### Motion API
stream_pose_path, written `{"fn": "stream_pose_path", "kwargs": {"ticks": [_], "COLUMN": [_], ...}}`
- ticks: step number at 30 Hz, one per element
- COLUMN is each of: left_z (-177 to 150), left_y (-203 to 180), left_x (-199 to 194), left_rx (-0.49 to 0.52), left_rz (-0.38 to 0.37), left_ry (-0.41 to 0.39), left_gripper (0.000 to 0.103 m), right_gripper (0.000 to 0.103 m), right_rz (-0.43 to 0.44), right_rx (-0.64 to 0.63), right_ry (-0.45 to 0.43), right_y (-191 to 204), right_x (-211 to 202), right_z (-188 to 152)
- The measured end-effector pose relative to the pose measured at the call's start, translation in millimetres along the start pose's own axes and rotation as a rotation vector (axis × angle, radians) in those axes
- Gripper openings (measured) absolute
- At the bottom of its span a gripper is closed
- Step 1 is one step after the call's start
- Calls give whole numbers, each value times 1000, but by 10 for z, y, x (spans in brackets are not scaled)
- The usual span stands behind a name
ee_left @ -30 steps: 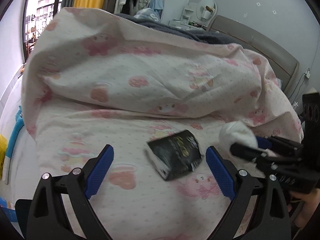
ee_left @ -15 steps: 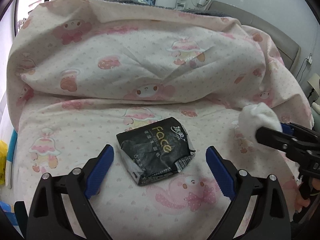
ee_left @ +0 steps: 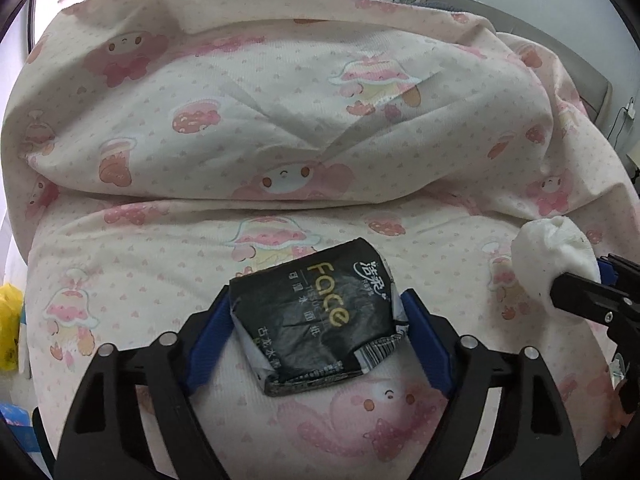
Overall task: Collect trash
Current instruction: 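Grasp the black 'Face' wrapper with the left tool, then carry the black wrapper with the left tool while the right carries the sock to the bin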
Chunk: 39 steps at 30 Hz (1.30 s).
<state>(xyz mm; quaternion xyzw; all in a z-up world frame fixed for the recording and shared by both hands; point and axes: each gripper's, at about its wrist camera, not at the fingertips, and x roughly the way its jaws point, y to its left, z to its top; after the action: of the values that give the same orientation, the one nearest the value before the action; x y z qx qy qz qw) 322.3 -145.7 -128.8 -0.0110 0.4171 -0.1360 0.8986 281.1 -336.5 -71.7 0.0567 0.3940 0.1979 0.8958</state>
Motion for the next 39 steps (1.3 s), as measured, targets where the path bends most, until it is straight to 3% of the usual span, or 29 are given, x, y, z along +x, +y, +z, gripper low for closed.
{"fn": "stream_pose_path", "kwargs": {"ticks": [6,23,31,39], "left_z": [-33,-436,-595,-760], "left_y": [31,420,694,1209], "left_x": [-223,-1116,-1354,-1599], "left_rx": [10,62,25,-70], "left_rz": [-40,25,58,110], "left_ry": [-38,-117,-140,-142], "left_gripper": [80,81,81,81], "right_gripper": [48,48,48,48], "right_rz": [11,45,53,74], "right_rx": [12,-3,-35,-66], "right_ry": [-16,-17,4,34], "right_y": [50,707,1120,1555], "right_x": [-67,-72,43,253], "right_z": [54,95,97,80]}}
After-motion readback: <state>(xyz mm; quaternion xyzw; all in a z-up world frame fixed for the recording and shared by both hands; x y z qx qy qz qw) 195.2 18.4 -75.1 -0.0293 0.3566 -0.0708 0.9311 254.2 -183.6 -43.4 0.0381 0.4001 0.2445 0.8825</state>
